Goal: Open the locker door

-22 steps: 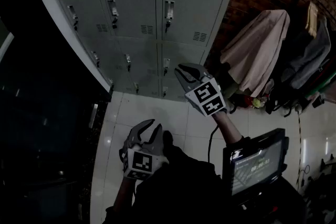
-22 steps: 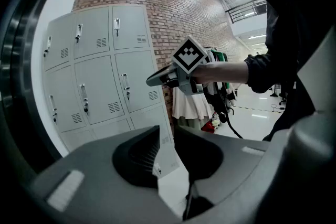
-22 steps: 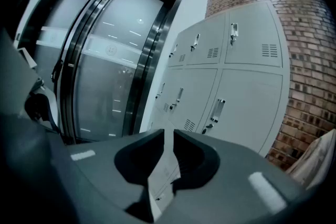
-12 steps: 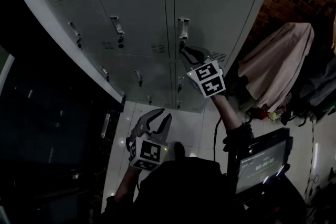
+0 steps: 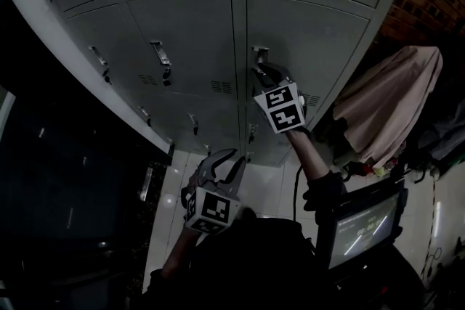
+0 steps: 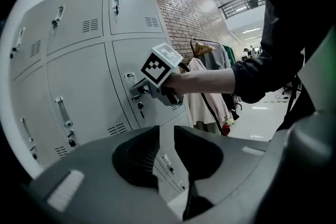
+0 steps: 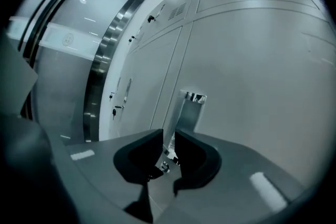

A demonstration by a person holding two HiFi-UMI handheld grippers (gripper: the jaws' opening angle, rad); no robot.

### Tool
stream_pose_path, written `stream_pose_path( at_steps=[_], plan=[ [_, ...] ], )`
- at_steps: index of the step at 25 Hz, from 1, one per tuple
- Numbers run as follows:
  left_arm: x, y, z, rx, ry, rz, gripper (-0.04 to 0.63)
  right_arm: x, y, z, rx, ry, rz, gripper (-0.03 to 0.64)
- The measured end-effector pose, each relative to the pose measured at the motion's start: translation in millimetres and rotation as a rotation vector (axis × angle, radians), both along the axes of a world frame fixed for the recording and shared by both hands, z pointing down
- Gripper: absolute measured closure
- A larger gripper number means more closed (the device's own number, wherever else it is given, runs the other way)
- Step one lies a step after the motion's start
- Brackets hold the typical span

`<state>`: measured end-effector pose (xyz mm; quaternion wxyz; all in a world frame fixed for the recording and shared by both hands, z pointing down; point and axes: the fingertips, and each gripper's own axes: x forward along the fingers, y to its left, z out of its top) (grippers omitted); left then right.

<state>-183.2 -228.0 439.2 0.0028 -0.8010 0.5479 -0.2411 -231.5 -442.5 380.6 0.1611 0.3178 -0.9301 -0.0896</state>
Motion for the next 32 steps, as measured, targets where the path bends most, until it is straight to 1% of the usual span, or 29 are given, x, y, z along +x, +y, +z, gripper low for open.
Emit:
stream_pose_path(
  at_steps=[2,6,8,12,16,23,32],
  plan=[
    [-2,-1,1,-0.008,0.002,0.004,0.502,0,-4,1,-0.003,-0.009,0.028,0.563],
    [-6,-4,2,-0.011,0.002,0.013,0.502,1,-10,1,0.03,-0.01,0.097,0.586],
    [-7,-4,4,-0.014,0.001,0.019,0.502,-2,-10,2,0.025,-0.01,0.126,0.588],
    [-7,-2,5,-0.021,0.007,0.03,0.502,-6,-12,0,-0.001,-0.053,0.158,0.584],
    [-12,2,8,-0.027,0.008,0.031,0.502,-5,-13,1,-0.021,-0.059,0.153,0.575],
    [-14,7,8,-0.027,0.017,0.042,0.502,-3,-9,0,-0.044,-0.079,0.13,0.583],
    [-19,14,6,-0.026,0.025,0.056,0.502,8,31,0,-0.04,-0.085,0.07,0.578]
  ],
)
